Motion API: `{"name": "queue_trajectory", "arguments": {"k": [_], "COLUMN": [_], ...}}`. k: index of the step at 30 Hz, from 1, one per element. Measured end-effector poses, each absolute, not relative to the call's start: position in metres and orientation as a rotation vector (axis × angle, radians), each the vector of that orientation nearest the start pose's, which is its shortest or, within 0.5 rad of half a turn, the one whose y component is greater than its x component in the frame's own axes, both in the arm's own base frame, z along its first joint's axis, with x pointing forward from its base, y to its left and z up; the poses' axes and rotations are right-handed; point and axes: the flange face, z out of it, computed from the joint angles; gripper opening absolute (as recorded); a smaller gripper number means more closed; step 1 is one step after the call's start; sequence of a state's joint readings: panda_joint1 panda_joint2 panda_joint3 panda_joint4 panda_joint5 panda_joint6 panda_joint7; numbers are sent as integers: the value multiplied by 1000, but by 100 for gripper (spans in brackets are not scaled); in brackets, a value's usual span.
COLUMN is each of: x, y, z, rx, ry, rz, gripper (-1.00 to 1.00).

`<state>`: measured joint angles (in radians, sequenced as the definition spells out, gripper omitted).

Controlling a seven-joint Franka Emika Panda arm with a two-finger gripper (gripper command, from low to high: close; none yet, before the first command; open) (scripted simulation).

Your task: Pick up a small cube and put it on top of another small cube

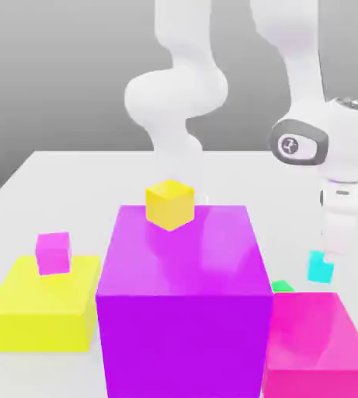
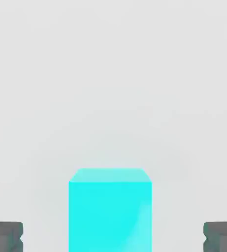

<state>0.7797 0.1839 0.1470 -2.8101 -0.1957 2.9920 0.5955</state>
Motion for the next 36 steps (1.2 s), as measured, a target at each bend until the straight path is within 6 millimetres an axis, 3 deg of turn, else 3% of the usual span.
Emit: {"name": "queue_trajectory", "arguments": {"k": [2, 3, 10, 17, 22, 26, 30, 36], "x": [203, 203, 203, 203, 259, 302, 337, 359], "y": [301, 300, 300, 300, 275, 238, 184, 82], "z": [136, 129, 128, 185, 238, 286, 336, 410], "rx": [-3035, -3035, -3036, -3036, -3000, -2960, -2931, -2908], "ry": [-810, -809, -809, -813, -886, -977, -1051, -1144], "rz": [-2, 0, -1, -3, 15, 17, 10, 0], "gripper": [0, -100, -100, -100, -100, -100, -100, -100]}}
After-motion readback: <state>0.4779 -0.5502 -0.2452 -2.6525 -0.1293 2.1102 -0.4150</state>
